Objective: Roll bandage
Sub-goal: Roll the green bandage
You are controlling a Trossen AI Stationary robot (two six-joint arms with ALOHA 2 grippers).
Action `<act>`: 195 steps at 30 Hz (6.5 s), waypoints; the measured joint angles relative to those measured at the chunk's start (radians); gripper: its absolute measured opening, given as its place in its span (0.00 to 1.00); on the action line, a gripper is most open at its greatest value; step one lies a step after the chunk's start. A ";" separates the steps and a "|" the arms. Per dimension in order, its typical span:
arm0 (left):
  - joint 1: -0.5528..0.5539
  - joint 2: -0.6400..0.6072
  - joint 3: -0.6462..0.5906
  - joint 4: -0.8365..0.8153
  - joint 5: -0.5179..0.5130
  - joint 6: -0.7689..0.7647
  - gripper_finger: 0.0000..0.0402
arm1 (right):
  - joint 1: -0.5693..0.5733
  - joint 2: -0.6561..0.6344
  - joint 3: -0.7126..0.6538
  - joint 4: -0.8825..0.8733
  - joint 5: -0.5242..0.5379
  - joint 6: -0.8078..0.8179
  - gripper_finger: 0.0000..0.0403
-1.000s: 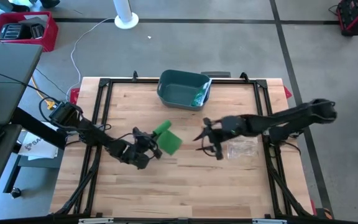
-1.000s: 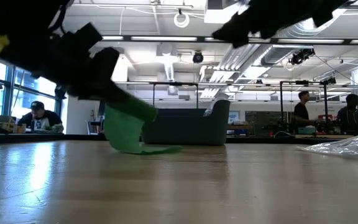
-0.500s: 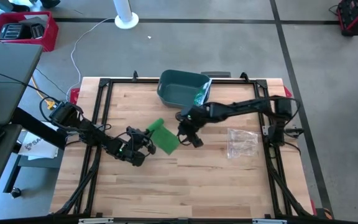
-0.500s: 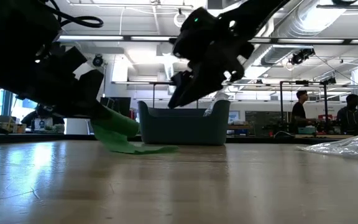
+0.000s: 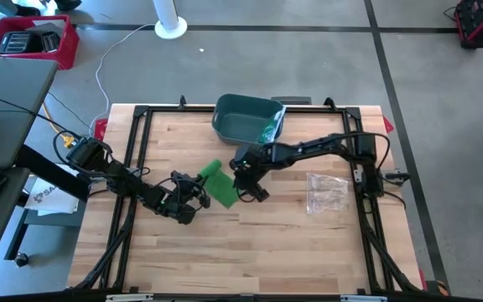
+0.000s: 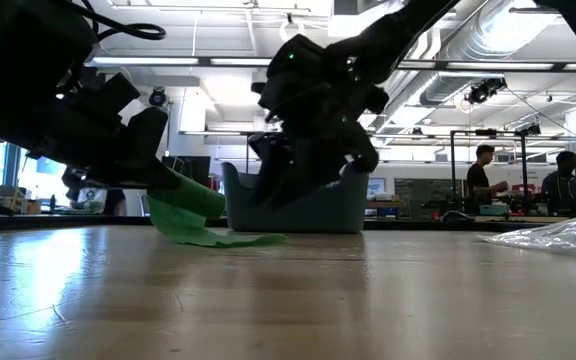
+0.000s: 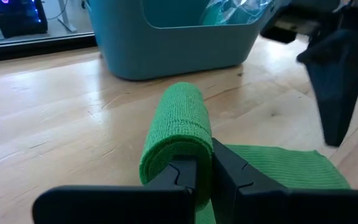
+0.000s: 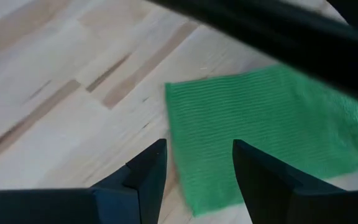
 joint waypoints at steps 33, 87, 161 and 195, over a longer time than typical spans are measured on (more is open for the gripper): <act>0.008 0.000 0.000 0.004 0.023 0.003 0.03 | -0.058 0.345 0.299 0.106 -0.058 0.098 0.38; 0.013 -0.095 0.175 0.028 0.256 0.440 0.02 | -0.028 -0.182 0.184 0.032 0.328 0.508 0.00; 0.016 -0.050 0.175 0.210 0.487 0.378 0.02 | -0.054 -0.375 0.073 -0.757 0.136 0.063 0.40; 0.184 -0.050 0.175 0.532 0.569 0.396 0.02 | 0.256 -0.744 -0.650 0.522 0.492 -0.340 0.50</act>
